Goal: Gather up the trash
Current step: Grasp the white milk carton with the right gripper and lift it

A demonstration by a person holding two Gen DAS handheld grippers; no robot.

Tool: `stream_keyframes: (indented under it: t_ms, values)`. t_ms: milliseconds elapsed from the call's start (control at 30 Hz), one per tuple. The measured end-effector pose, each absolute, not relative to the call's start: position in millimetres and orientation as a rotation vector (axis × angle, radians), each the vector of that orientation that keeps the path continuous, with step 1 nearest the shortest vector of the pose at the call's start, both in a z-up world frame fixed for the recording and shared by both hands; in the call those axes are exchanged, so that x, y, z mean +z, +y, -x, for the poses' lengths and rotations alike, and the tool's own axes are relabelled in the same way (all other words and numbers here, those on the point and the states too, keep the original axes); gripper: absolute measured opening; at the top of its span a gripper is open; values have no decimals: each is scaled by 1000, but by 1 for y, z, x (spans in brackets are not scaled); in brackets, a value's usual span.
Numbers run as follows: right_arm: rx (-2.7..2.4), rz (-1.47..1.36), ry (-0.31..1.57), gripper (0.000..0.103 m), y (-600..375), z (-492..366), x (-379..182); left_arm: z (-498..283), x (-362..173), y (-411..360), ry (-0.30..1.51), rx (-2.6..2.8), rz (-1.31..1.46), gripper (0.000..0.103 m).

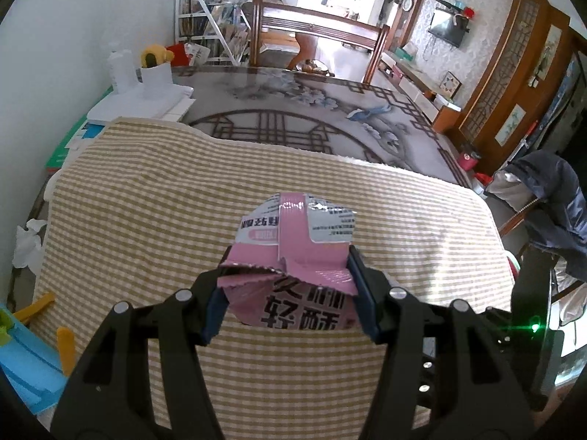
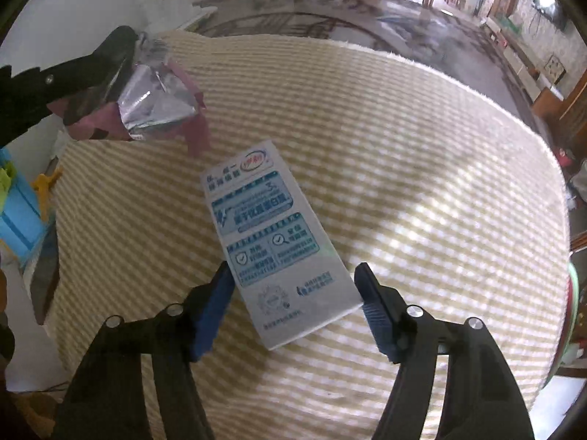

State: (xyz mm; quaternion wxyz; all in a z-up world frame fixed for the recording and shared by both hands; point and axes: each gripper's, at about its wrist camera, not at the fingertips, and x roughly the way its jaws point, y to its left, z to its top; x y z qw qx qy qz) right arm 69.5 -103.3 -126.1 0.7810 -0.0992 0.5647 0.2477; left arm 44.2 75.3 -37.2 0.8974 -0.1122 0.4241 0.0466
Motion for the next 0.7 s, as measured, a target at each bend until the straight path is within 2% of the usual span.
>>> stream_keyframes:
  t_ms: [333, 700]
  values:
    - [464, -82, 1163, 61, -152, -69, -92, -42, -36, 75, 881, 99, 249, 55]
    - [404, -176, 1104, 61, -186, -56, -70, -48, -27, 42, 871, 9, 216, 55]
